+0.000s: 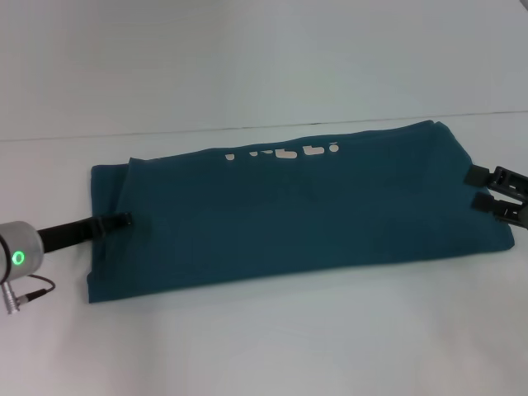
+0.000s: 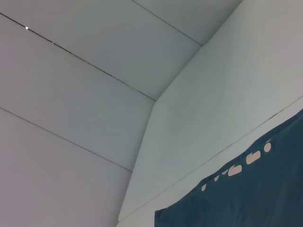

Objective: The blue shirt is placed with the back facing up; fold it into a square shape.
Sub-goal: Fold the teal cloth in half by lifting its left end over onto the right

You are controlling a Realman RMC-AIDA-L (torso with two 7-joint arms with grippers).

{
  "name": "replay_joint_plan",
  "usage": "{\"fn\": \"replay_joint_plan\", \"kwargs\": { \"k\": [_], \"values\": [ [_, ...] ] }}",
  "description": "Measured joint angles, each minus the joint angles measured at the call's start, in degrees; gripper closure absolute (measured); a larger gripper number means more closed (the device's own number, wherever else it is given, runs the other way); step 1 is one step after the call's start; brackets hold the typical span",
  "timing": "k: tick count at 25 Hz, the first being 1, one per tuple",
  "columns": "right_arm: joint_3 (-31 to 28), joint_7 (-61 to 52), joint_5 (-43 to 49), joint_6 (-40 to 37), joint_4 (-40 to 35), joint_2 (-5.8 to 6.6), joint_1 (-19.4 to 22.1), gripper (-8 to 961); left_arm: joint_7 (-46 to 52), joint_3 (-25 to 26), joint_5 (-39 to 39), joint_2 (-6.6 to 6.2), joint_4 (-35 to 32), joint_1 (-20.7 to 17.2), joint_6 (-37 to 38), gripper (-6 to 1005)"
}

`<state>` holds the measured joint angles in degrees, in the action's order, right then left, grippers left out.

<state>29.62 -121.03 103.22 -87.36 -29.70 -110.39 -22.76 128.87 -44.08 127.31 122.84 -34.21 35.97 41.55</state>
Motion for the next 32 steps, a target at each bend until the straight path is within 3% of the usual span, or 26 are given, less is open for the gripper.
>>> {"fn": "replay_joint_plan", "kwargs": {
  "k": [3,15,21,27,32],
  "values": [
    [0.0,0.0,0.0,0.0,0.0,0.00,0.1,7,0.0,-1.1,-0.3,0.88,-0.2,0.4,1.8,227],
    [-1.0,0.0,-0.2,-0.5,0.0,-0.03,0.5,7,0.7,-3.4,-0.6,1.13,-1.4,2.1,4.8,347],
    [-1.5,0.0,-0.2,-0.5,0.0,-0.09,0.8,6,0.7,-3.4,-0.4,1.03,-1.6,2.3,4.9,583],
    [-1.8,0.0,-0.2,-0.5,0.0,-0.23,0.8,6,0.4,-3.3,-0.8,1.00,-1.8,2.1,5.3,731],
    [-2.3,0.0,-0.2,-0.5,0.0,-0.34,0.8,6,0.5,-2.9,-0.8,0.99,-4.7,1.7,10.3,843]
  ]
}}
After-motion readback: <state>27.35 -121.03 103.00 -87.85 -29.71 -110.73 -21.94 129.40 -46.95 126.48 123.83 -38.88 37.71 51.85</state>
